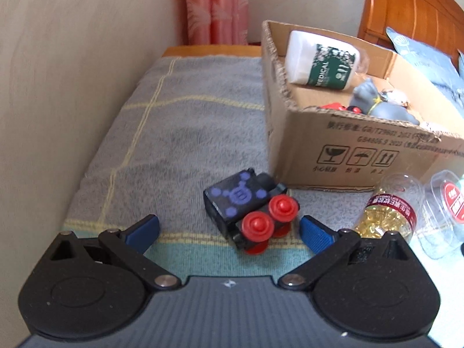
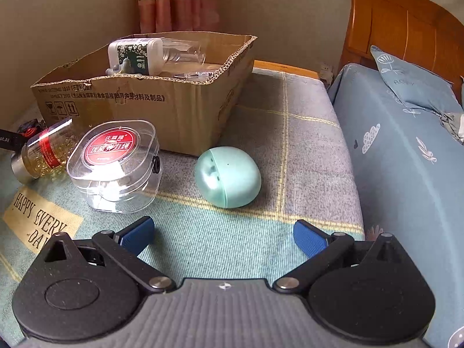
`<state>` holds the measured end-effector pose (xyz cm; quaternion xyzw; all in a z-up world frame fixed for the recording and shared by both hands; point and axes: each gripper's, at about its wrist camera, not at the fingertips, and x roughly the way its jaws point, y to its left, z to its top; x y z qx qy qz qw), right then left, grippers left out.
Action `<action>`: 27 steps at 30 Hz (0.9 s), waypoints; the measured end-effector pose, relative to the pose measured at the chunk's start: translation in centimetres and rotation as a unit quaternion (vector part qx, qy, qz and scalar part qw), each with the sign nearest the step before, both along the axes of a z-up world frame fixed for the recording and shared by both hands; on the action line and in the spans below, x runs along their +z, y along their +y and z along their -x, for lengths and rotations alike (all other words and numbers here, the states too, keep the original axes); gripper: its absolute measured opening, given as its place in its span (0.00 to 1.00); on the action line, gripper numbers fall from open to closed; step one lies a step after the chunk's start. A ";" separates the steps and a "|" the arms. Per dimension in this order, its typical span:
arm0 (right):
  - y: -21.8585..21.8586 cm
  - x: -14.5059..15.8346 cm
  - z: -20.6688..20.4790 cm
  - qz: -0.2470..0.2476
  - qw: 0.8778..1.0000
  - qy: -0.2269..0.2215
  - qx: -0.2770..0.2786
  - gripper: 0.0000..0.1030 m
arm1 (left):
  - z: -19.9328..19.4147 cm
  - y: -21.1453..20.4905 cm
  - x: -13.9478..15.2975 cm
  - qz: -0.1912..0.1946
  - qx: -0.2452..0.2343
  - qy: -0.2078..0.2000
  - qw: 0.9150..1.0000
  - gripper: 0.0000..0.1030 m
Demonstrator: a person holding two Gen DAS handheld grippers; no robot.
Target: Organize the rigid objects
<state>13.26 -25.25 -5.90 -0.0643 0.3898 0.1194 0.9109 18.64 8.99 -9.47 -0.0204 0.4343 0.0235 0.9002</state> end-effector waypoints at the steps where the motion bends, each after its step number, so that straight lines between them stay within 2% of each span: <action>1: 0.0 0.0 -0.4 0.000 1.000 -0.002 0.009 1.00 | 0.1 0.1 0.0 0.002 0.002 -0.002 1.000 0.99; 11: 0.2 -0.1 -3.8 -0.003 0.997 -0.009 0.072 1.00 | -0.4 0.0 -0.1 0.003 0.001 -0.001 1.000 0.99; 17: 0.5 0.1 -3.6 -0.004 0.996 -0.014 0.091 0.90 | -0.8 -0.2 -0.1 0.004 -0.004 -0.002 1.000 0.98; 20: 0.5 0.2 -3.4 -0.004 0.996 -0.014 0.092 0.86 | -0.8 -0.4 0.0 0.007 -0.019 -0.008 1.000 0.95; 22: 0.7 0.3 -3.2 -0.003 0.995 -0.015 0.094 0.83 | -0.9 -0.4 0.2 0.009 -0.018 -0.010 1.000 0.89; 24: 0.7 0.4 -3.0 0.001 0.996 -0.016 0.092 0.78 | -0.9 -0.4 0.5 0.012 -0.013 -0.013 1.000 0.76; 27: 0.6 0.6 -3.0 0.001 0.996 -0.015 0.089 0.71 | -0.9 0.0 0.8 0.033 -0.014 -0.019 0.999 0.74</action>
